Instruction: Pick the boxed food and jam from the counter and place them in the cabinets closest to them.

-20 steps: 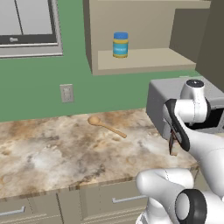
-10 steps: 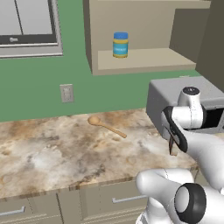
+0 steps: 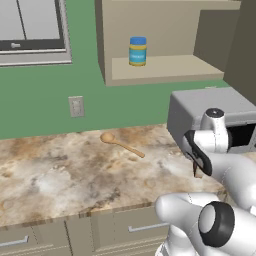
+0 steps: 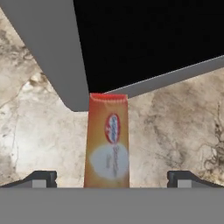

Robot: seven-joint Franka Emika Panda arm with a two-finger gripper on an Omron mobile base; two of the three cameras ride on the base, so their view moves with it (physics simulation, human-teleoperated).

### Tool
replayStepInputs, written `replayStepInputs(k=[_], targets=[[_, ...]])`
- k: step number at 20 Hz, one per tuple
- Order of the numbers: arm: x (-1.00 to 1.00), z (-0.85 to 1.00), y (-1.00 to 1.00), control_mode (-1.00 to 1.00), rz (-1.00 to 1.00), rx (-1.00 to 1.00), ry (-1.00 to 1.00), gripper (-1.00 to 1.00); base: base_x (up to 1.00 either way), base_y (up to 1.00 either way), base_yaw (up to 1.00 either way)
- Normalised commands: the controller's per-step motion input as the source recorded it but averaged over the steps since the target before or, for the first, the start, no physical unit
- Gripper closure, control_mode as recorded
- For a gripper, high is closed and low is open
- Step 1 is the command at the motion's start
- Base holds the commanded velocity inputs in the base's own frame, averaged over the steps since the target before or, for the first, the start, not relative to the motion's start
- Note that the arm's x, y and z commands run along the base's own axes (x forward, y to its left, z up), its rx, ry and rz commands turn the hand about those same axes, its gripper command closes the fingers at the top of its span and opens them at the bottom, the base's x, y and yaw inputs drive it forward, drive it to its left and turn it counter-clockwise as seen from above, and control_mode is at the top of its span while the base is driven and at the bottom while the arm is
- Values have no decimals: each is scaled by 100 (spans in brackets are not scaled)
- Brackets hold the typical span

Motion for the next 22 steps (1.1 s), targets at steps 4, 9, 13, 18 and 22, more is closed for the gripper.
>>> replayStepInputs(k=[4,9,13,18,22], targets=[[6,-33,-6,-100,-2,0,0,-100,0,0,0],[7,-30,-5,-100,-2,0,0,-100,0,0,0],[7,-26,-4,-100,-2,0,0,-100,0,0,0],[6,-17,-2,-100,-1,0,0,100,0,0,0],[0,0,0,-100,0,0,0,100,0,0,0]])
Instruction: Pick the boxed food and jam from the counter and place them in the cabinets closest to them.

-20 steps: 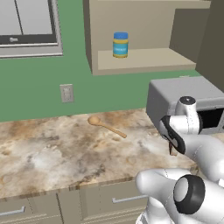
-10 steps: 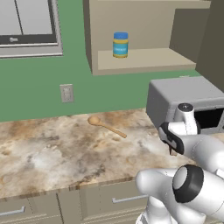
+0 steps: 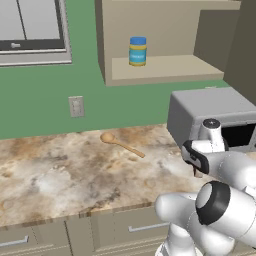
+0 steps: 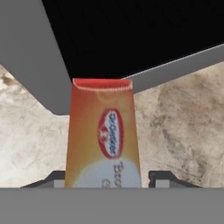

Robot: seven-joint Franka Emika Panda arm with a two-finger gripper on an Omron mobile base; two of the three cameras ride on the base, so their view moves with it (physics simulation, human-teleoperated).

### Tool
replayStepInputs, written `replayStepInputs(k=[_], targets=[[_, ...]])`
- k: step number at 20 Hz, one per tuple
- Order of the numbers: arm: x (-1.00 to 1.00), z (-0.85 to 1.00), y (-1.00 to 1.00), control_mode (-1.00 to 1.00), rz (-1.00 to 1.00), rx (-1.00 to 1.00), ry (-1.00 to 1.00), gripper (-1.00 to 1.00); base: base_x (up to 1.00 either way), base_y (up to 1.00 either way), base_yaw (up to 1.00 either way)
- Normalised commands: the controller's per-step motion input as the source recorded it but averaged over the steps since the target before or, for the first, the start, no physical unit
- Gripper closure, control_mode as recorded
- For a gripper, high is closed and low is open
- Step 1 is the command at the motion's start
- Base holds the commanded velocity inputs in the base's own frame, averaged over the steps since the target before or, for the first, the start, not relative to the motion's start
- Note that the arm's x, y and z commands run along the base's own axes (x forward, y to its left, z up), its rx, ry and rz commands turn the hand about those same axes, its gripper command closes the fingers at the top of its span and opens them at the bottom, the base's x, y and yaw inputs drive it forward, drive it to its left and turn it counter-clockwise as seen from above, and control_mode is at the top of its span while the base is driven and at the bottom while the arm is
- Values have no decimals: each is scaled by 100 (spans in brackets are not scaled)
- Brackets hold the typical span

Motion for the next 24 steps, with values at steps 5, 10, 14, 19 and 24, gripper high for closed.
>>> replayStepInputs(k=[5,10,14,19,24], targets=[[0,8,0,-100,0,1,-1,100,0,0,0],[-2,41,0,-100,0,3,-8,100,0,0,0],[-15,54,0,-100,1,4,-12,100,0,0,0],[-21,57,0,-100,3,3,-14,100,0,0,0],[-24,53,1,-100,5,0,-14,100,0,0,0]])
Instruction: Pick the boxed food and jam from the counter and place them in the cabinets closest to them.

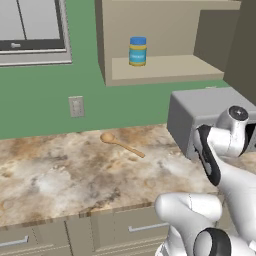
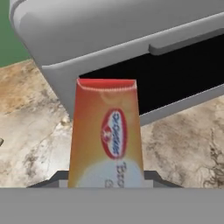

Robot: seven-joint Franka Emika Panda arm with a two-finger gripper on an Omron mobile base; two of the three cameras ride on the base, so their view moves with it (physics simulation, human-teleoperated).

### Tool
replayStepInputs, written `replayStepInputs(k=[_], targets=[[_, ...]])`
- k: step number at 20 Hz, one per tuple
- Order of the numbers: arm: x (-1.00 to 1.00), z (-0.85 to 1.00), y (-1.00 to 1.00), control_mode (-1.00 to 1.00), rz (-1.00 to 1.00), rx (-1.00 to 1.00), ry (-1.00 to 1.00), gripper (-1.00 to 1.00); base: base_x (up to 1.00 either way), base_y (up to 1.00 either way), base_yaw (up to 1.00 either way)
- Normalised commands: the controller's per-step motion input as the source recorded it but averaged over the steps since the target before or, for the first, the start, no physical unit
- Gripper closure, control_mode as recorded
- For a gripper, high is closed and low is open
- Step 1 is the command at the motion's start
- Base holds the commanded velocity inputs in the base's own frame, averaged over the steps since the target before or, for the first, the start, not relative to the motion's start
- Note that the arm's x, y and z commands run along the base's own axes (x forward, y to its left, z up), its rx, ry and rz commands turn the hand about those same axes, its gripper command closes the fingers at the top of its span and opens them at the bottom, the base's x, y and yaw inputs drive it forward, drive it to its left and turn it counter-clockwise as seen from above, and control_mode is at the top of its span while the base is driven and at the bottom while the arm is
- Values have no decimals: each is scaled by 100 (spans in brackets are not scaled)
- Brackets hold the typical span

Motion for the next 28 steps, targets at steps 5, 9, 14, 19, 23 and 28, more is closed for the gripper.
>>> replayStepInputs(k=[5,9,14,19,23,28], targets=[[-22,52,9,-100,7,-1,-9,100,0,0,0],[-21,53,19,-100,10,-6,-3,100,0,0,0],[-17,56,28,-100,10,-12,0,100,0,0,0],[-19,58,23,-100,9,-14,4,100,0,0,0],[-25,48,16,-100,11,-16,10,100,0,0,0],[-29,50,13,-100,12,-11,11,100,0,0,0]])
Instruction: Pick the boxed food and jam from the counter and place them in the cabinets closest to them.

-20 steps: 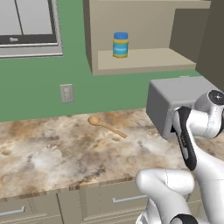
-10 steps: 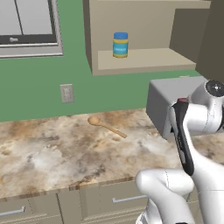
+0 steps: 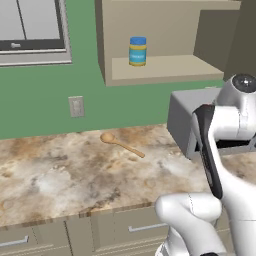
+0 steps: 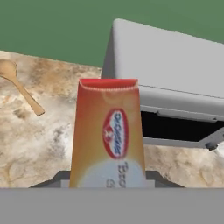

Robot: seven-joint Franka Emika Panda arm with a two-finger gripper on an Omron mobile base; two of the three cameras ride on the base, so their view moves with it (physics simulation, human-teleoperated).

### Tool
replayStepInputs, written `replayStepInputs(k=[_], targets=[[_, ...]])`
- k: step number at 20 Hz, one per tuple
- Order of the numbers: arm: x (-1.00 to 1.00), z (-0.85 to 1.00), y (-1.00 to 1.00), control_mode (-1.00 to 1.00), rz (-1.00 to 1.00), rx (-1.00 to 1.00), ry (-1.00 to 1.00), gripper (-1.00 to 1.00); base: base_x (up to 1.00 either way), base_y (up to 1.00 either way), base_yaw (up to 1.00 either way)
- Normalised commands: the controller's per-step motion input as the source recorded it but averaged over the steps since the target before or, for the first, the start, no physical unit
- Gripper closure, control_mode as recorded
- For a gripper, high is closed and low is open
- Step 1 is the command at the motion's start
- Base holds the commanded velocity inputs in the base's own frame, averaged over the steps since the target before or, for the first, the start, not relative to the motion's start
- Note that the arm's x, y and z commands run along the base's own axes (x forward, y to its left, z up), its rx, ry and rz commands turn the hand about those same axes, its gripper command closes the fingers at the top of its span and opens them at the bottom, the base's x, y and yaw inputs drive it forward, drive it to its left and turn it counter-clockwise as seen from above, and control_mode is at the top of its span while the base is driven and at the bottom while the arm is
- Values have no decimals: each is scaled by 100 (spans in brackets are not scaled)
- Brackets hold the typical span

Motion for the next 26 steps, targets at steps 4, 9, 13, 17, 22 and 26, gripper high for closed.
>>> replayStepInputs(k=[4,9,13,17,22,26], targets=[[-26,51,7,-100,12,-7,14,100,0,0,0],[-17,63,13,-100,11,0,7,100,0,0,0],[-5,74,7,-100,9,0,-1,100,0,0,0],[0,71,3,-100,4,1,-7,100,0,0,0],[0,61,0,-100,0,4,-14,100,0,0,0],[0,40,0,-100,0,8,-18,100,0,0,0]])
